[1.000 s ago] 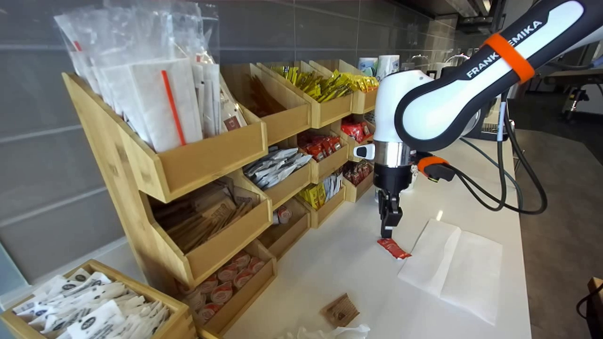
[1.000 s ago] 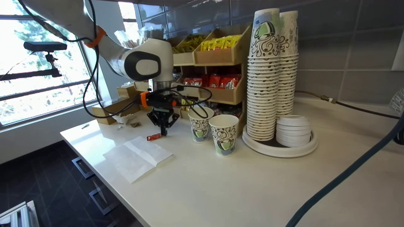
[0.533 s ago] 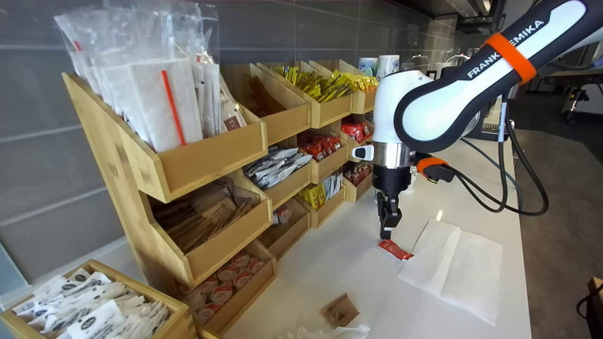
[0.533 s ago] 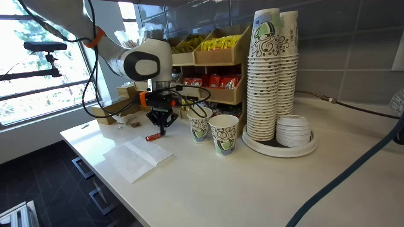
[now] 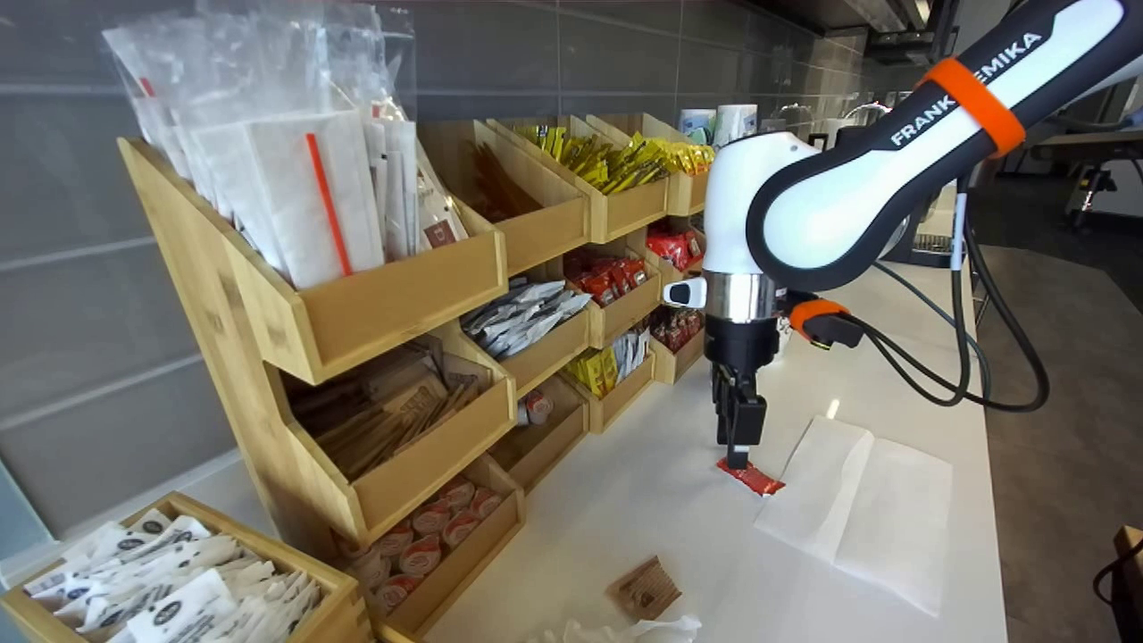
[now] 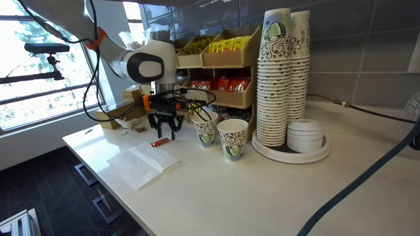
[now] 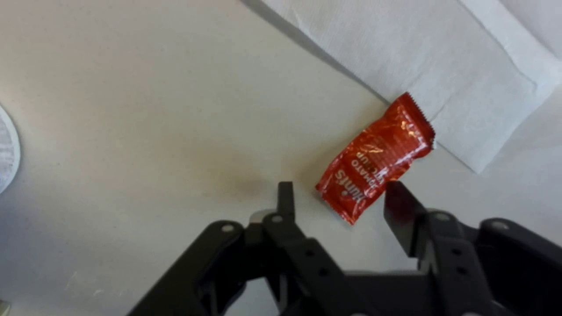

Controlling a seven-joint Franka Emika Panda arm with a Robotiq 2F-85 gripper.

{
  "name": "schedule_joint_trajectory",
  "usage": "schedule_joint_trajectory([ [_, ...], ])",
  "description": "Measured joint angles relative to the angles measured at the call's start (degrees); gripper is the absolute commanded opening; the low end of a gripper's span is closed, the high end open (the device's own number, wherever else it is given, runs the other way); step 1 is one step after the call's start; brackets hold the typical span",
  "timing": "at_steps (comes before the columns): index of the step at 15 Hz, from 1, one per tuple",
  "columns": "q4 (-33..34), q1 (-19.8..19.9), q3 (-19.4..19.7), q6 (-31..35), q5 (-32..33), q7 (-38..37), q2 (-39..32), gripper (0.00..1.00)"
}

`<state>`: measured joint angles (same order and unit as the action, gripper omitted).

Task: Pick up the red sachet from the counter and put it on the wooden stand.

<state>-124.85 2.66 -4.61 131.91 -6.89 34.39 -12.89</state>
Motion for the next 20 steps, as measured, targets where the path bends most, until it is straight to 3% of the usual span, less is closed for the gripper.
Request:
schedule_joint_trajectory([
  [2,0.0,0.0,0.0,-0.3,0.1,0.0,-0.1,0.41],
  [8,0.0,-0.1,0.0,-1.2,0.2,0.0,-0.2,0.01],
  [20,0.0,-1.6,-0.2,-1.9,0.9,0.0,2.3,0.0],
])
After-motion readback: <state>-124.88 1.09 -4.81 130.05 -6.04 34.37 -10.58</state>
